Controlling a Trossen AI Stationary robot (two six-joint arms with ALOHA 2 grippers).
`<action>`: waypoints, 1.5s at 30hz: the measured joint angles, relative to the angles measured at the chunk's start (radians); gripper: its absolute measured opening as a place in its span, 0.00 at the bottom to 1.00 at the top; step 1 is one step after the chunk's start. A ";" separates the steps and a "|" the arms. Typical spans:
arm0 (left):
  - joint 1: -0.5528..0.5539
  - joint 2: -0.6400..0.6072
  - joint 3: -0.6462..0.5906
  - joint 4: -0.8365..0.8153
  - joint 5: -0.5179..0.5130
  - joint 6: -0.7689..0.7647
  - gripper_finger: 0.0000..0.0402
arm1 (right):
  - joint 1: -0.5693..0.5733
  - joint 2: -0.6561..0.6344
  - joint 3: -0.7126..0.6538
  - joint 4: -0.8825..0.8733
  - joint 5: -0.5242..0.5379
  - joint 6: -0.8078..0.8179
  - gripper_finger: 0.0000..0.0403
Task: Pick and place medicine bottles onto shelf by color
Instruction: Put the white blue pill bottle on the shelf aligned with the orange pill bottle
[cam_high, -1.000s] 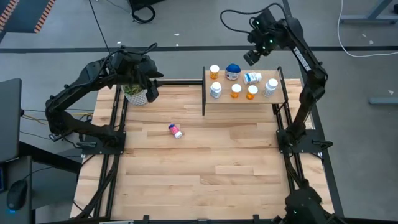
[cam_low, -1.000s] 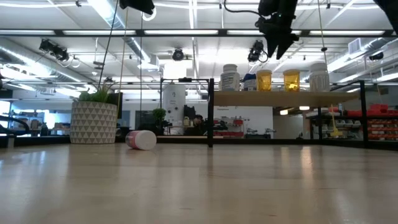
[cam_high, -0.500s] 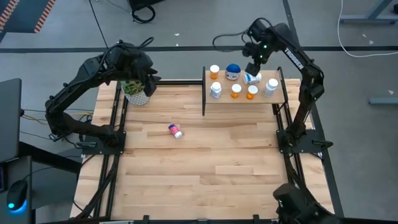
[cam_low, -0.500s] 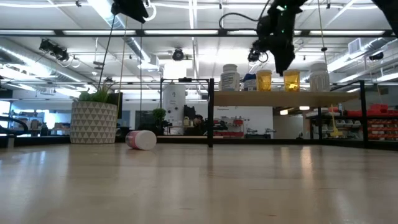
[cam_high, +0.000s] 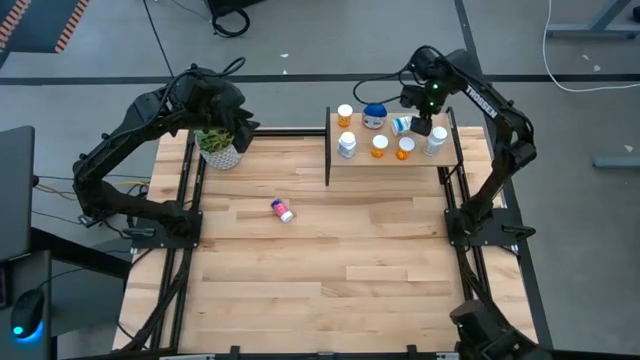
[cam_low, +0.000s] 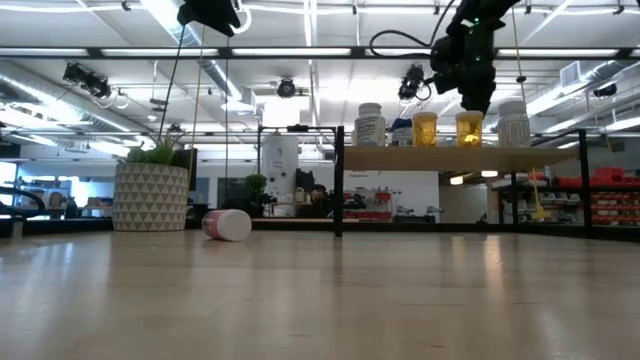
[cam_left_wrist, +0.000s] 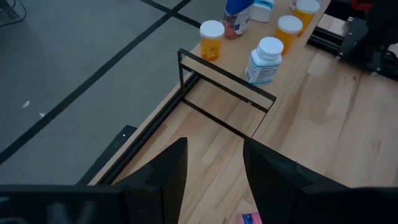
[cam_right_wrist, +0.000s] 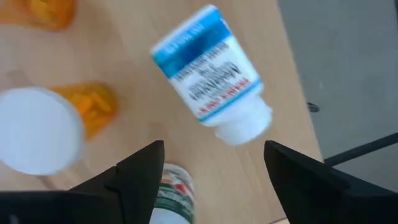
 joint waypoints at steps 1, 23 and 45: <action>0.000 0.000 0.000 0.000 0.000 -0.002 0.41 | -0.006 -0.004 -0.010 0.014 0.004 -0.005 0.72; -0.002 0.000 0.000 0.001 0.000 -0.026 0.41 | -0.007 -0.003 -0.114 0.168 0.026 0.072 0.74; -0.002 0.000 0.000 -0.003 0.000 -0.031 0.41 | 0.004 -0.002 -0.205 0.194 -0.026 0.081 0.70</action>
